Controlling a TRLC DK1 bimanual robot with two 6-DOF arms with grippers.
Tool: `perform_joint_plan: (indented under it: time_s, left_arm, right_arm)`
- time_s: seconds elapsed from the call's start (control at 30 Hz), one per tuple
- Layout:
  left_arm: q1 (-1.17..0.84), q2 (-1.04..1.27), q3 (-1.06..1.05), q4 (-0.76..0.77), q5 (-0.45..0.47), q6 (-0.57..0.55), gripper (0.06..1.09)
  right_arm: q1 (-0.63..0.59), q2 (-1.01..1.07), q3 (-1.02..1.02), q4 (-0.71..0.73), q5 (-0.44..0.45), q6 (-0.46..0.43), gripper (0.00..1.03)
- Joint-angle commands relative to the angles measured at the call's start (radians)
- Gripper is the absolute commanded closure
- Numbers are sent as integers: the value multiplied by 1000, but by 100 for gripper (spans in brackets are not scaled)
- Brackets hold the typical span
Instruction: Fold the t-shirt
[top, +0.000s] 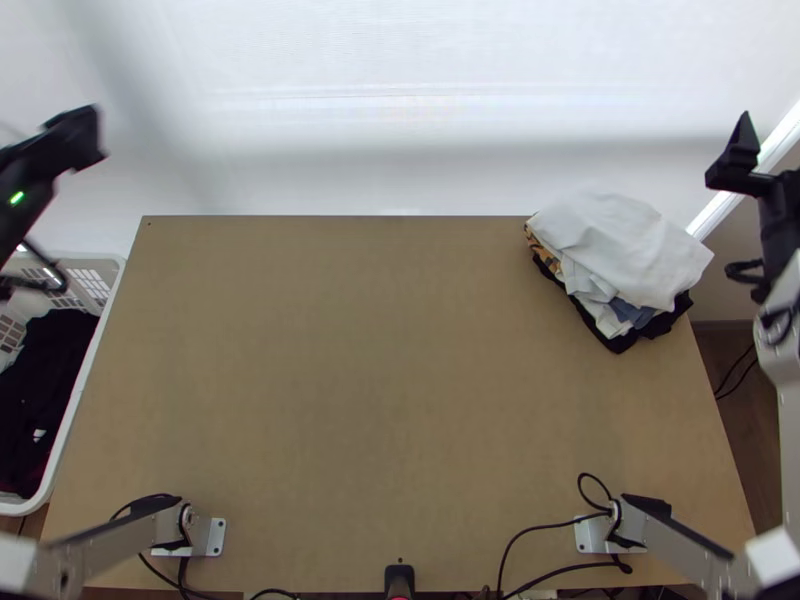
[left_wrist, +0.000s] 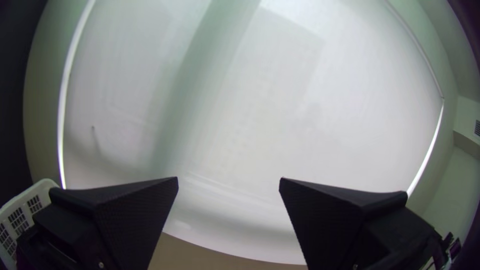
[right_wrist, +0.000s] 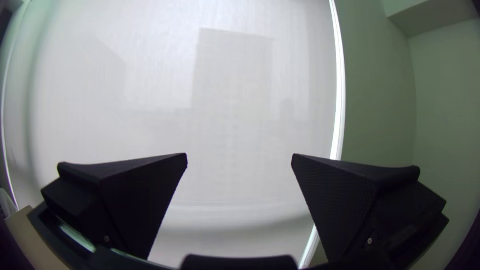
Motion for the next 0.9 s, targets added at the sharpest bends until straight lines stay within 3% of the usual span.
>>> perform_joint_plan:
  time_s: [0.0,0.17,0.4,0.47,0.7,0.87]
  left_arm:
    - [81,-210,-252,152,-7,85,10]
    - [201,-463,-575,285,-7,187,10]
    - [328,-811,-1052,488,15,312,10]
    - [328,-905,-1162,497,16,319,10]
    - [316,-1106,-1449,506,21,310,10]
    - [268,-1224,-1618,525,21,305,10]
  right_arm:
    - [24,-153,-85,-27,2,-34,4]
    - [45,-337,-208,-96,14,-35,4]
    - [66,-604,-530,-68,16,-29,4]
    - [93,-690,-644,-56,14,-25,4]
    - [149,-1107,-1161,184,14,58,4]
    - [154,-1141,-1283,187,44,118,4]
